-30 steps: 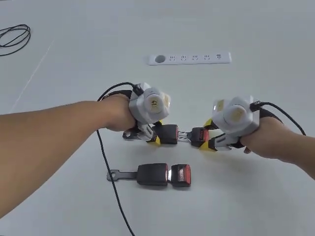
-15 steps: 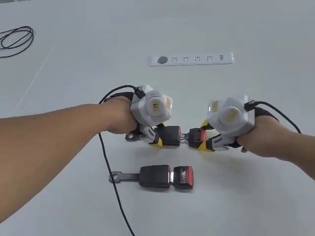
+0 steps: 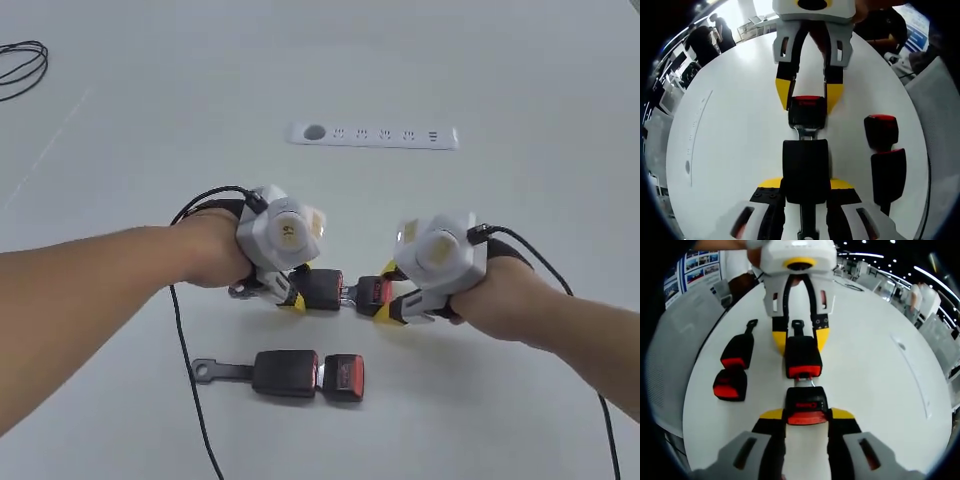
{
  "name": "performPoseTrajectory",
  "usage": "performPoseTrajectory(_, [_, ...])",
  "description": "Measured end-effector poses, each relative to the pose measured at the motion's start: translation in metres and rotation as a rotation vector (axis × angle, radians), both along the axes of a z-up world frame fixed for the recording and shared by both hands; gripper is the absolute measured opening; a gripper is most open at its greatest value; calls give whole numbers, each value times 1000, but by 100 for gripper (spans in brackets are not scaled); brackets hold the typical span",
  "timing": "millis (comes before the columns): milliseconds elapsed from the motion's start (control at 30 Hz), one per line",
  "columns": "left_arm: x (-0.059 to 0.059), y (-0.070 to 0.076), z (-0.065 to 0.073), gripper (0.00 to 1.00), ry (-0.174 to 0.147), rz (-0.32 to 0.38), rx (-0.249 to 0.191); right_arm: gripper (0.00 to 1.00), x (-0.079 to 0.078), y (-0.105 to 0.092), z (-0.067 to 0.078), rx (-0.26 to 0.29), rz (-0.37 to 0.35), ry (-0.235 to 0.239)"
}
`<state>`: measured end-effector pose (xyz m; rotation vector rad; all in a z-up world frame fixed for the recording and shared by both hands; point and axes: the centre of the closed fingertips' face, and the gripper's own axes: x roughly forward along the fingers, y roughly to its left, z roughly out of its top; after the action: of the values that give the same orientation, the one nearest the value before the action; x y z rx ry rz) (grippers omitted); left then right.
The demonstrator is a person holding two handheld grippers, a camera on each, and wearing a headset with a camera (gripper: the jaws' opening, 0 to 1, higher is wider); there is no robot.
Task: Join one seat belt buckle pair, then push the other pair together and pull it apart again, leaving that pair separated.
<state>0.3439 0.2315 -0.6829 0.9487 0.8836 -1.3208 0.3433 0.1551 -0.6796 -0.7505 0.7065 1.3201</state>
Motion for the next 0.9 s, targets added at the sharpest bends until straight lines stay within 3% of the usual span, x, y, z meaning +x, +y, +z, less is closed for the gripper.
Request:
performPoseTrajectory(133, [0, 0, 0, 31, -1, -2, -4, 29, 0, 11, -1, -2, 12, -5])
performPoseTrajectory(333, [0, 0, 0, 31, 0, 3, -19, 29, 0, 10, -1, -2, -2, 4])
performPoseTrajectory(900, [0, 0, 0, 32, -2, 9, -4, 30, -2, 9, 0, -6, 17, -8])
